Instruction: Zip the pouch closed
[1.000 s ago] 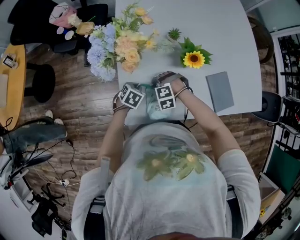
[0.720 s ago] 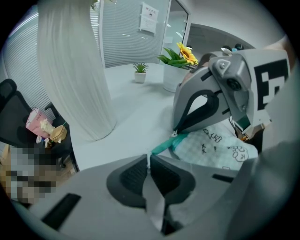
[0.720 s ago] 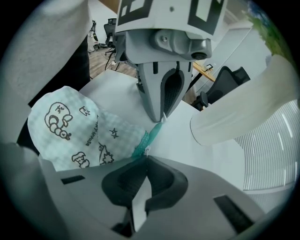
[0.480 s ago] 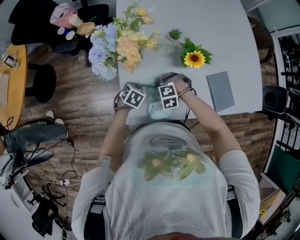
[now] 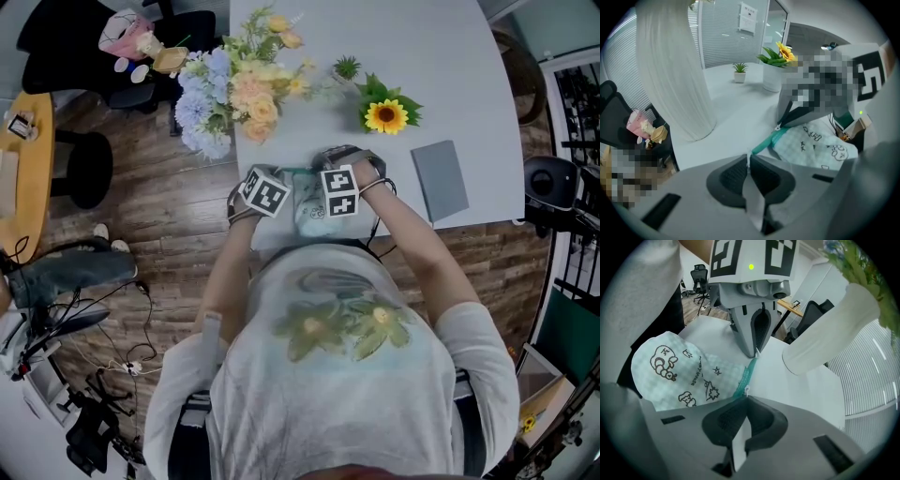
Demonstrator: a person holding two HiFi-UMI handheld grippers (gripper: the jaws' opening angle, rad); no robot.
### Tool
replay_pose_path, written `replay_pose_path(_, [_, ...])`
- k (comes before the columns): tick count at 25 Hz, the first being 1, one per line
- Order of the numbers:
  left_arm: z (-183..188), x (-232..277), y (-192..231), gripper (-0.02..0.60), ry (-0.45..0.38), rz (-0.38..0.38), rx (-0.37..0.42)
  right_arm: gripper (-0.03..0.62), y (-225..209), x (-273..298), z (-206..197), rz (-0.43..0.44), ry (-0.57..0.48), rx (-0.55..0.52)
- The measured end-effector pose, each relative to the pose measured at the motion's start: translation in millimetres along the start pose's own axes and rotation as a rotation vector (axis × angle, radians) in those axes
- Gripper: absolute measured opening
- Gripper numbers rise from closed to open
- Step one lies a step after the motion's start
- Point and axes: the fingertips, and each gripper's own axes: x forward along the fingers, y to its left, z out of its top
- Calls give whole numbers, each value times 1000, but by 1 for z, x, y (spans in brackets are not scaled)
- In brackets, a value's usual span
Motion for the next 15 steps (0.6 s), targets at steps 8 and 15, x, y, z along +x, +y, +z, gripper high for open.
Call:
replay_pose_path(8, [0,0,1,28,-2,6,0,15,0,-4,-2,-28,-8,20])
replay_pose_path(15, [0,0,0,28,1,2,4,15,1,-7,-6,-58,1,8])
